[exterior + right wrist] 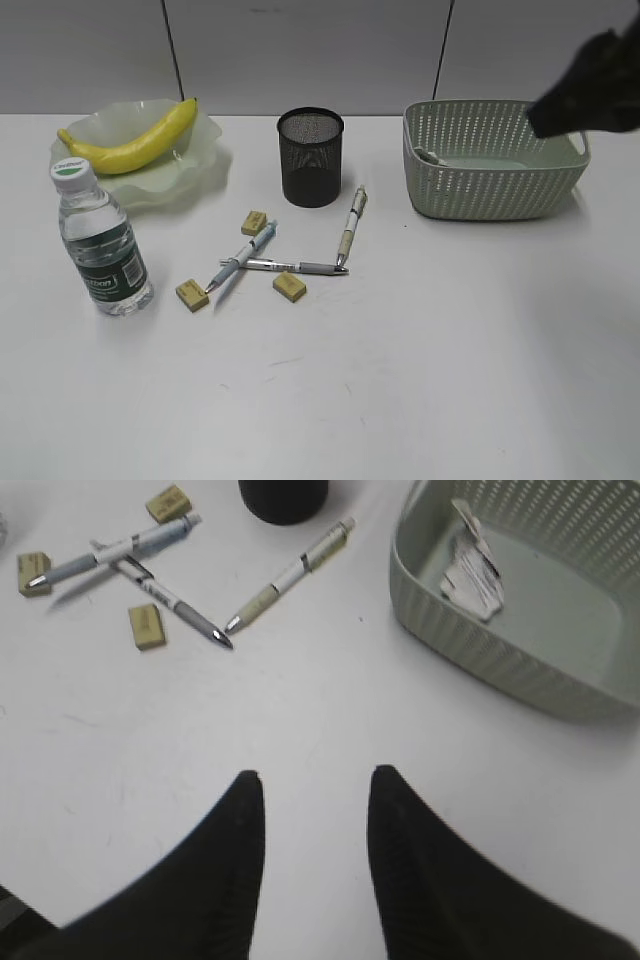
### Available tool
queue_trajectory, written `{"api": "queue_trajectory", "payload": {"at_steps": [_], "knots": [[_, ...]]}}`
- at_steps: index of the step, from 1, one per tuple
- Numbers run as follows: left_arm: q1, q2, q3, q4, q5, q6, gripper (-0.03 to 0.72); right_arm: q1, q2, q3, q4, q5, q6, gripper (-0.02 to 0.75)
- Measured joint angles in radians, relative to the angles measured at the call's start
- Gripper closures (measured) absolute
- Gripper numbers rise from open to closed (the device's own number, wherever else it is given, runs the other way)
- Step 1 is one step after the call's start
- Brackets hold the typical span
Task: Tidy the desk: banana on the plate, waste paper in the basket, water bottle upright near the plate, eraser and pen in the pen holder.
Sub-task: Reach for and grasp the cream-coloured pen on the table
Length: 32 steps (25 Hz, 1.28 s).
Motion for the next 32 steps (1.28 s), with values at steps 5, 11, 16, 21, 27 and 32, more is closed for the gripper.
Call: {"api": "queue_trajectory", "payload": {"at_steps": [5, 11, 16, 21, 27, 32], "knots": [[0.0, 0.0, 0.0, 0.0, -0.001, 0.0, 0.185, 0.08, 0.308, -0.267, 0.006, 0.031, 0.088, 0.466], [0.0, 0.0, 0.0, 0.0, -0.001, 0.0, 0.185, 0.129, 0.651, -0.616, -0.035, 0.199, 0.328, 0.47], [0.0, 0.0, 0.0, 0.0, -0.002, 0.0, 0.185, 0.141, 0.878, -0.867, -0.112, 0.327, 0.48, 0.47], [0.0, 0.0, 0.0, 0.0, -0.002, 0.0, 0.186, 0.141, 1.053, -1.044, -0.105, 0.413, 0.527, 0.428], [0.0, 0.0, 0.0, 0.0, -0.002, 0.0, 0.187, 0.141, 1.181, -1.077, -0.073, 0.415, 0.577, 0.332], [0.0, 0.0, 0.0, 0.0, -0.002, 0.0, 0.188, 0.141, 1.242, -1.077, -0.071, 0.417, 0.609, 0.323]]}}
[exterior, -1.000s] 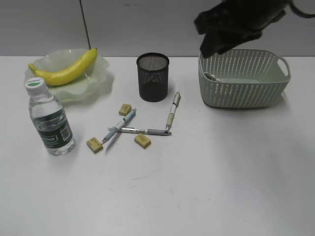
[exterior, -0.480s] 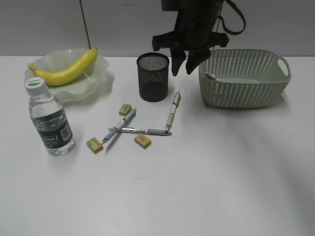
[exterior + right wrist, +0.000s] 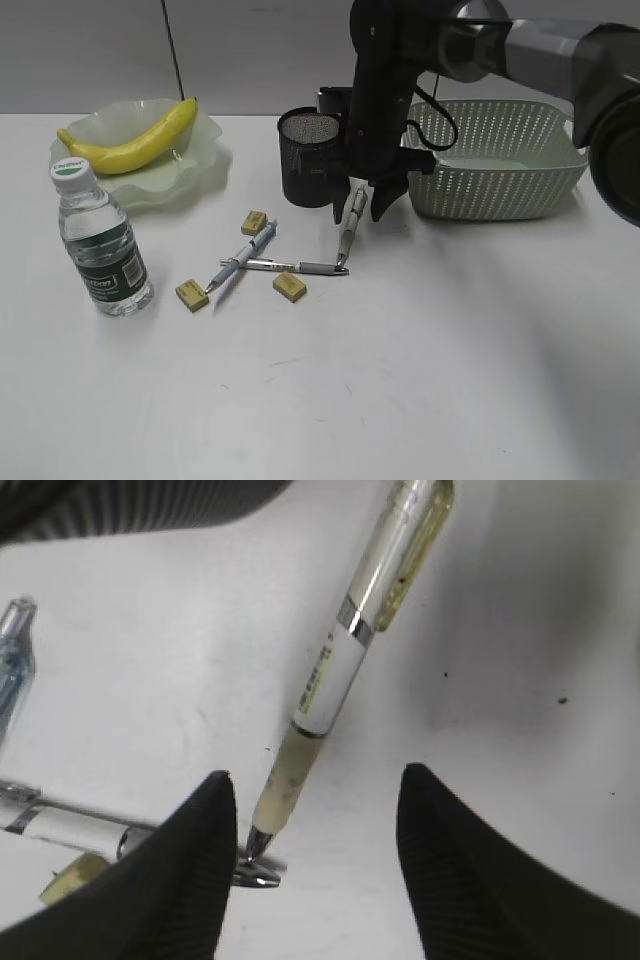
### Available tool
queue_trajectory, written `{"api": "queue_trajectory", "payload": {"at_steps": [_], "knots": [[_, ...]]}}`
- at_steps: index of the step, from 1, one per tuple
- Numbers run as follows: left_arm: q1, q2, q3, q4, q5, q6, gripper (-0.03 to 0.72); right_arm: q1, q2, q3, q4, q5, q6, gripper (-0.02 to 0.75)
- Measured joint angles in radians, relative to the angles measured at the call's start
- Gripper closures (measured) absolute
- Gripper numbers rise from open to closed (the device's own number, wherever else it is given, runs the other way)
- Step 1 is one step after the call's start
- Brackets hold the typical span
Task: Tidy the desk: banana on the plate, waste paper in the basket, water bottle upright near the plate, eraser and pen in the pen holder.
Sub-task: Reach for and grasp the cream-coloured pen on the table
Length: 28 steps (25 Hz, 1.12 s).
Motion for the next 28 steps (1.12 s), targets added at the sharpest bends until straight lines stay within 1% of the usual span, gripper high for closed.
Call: {"api": "queue_trajectory", "payload": {"at_steps": [8, 15, 23, 28], "knots": [[0.0, 0.0, 0.0, 0.0, 0.0, 0.0, 0.189, 0.0, 0.04, -0.003, 0.021, -0.001, 0.025, 0.323], [0.0, 0.0, 0.0, 0.0, 0.0, 0.0, 0.195, 0.0, 0.04, -0.006, 0.025, -0.037, 0.051, 0.323], [0.0, 0.0, 0.0, 0.0, 0.0, 0.0, 0.196, 0.0, 0.04, -0.006, -0.018, -0.048, 0.127, 0.323], [0.0, 0.0, 0.0, 0.0, 0.0, 0.0, 0.197, 0.0, 0.04, -0.006, -0.022, -0.056, 0.169, 0.323]]}}
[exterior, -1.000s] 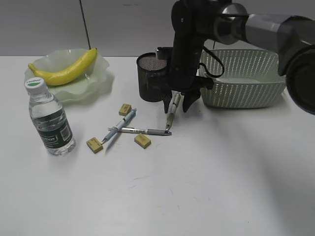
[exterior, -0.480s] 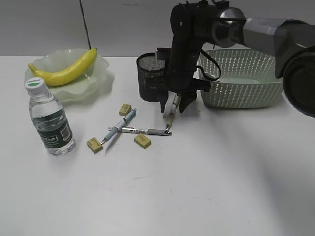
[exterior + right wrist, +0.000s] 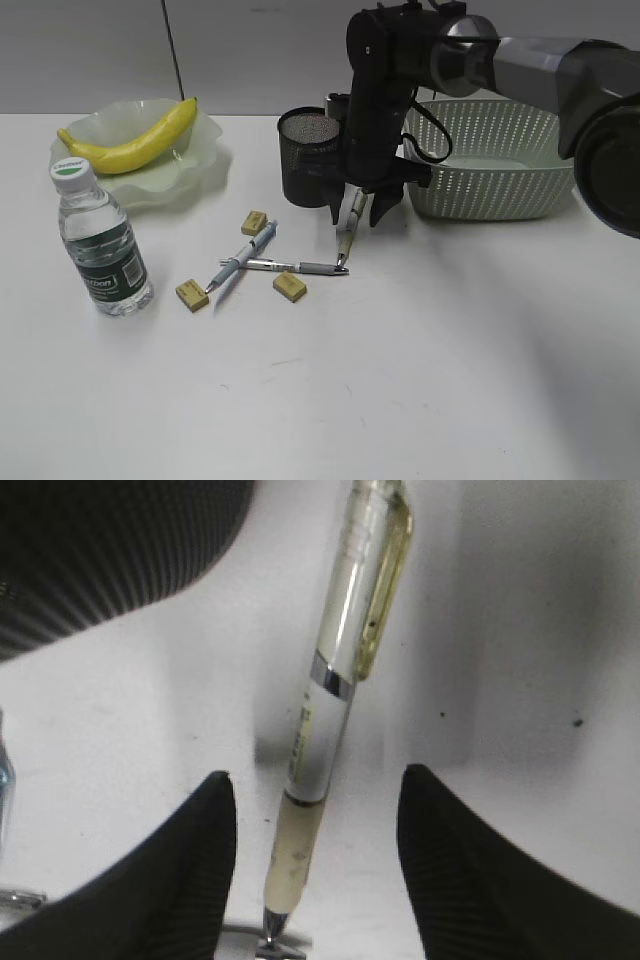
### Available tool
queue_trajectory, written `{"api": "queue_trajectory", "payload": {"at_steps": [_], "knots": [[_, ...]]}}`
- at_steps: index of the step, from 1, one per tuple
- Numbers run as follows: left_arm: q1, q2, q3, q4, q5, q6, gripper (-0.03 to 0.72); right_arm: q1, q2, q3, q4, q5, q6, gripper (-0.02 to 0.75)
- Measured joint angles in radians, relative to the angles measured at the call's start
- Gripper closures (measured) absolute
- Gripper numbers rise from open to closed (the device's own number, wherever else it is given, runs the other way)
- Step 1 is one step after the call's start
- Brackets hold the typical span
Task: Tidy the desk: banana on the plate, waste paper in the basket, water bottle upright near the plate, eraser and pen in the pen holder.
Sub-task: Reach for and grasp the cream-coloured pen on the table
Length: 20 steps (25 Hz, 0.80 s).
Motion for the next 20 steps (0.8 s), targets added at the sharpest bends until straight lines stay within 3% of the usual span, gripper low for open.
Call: {"api": "queue_trajectory", "payload": {"at_steps": [20], "knots": [[0.0, 0.0, 0.0, 0.0, 0.0, 0.0, 0.199, 0.0, 0.021, 0.0, -0.018, -0.035, 0.07, 0.324]]}}
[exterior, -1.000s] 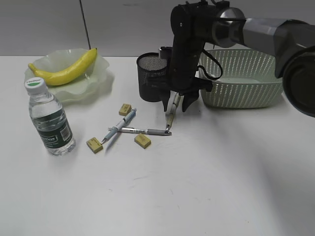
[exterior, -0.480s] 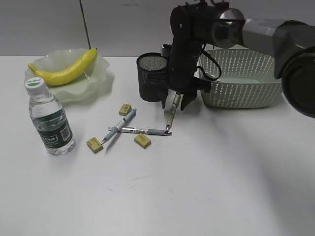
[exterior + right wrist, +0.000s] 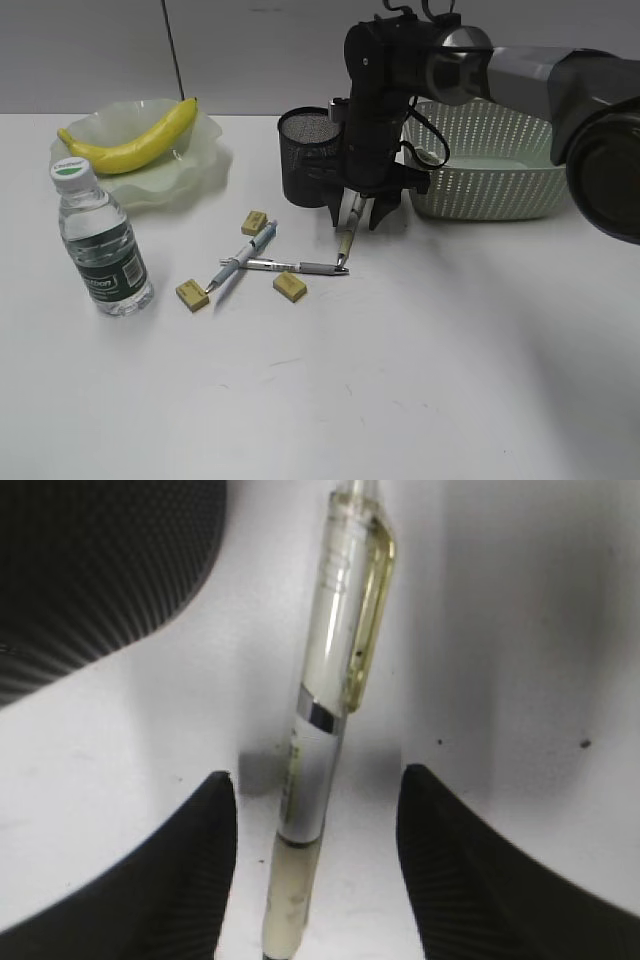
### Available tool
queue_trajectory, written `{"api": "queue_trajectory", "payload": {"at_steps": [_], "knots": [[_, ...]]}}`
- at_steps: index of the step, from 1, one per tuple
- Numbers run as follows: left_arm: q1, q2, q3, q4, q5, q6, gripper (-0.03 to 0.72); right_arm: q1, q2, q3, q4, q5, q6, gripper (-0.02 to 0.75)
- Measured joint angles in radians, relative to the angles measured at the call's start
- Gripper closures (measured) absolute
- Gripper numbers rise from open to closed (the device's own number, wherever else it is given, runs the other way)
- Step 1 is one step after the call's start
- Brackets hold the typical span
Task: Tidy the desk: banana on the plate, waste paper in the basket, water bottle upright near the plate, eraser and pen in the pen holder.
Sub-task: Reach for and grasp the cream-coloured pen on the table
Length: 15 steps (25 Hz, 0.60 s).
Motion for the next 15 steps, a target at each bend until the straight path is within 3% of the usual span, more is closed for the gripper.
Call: {"api": "queue_trajectory", "payload": {"at_steps": [8, 10, 14, 15], "knots": [[0.0, 0.0, 0.0, 0.0, 0.0, 0.0, 0.204, 0.0, 0.019, -0.001, -0.009, 0.005, 0.002, 0.35], [0.0, 0.0, 0.0, 0.0, 0.0, 0.0, 0.205, 0.0, 0.019, -0.001, -0.009, 0.005, 0.002, 0.415], [0.0, 0.0, 0.0, 0.0, -0.001, 0.0, 0.205, 0.0, 0.019, -0.001, -0.009, 0.005, 0.0, 0.636], [0.0, 0.0, 0.0, 0.0, -0.001, 0.0, 0.205, 0.0, 0.019, -0.001, -0.009, 0.005, -0.002, 0.632]]}}
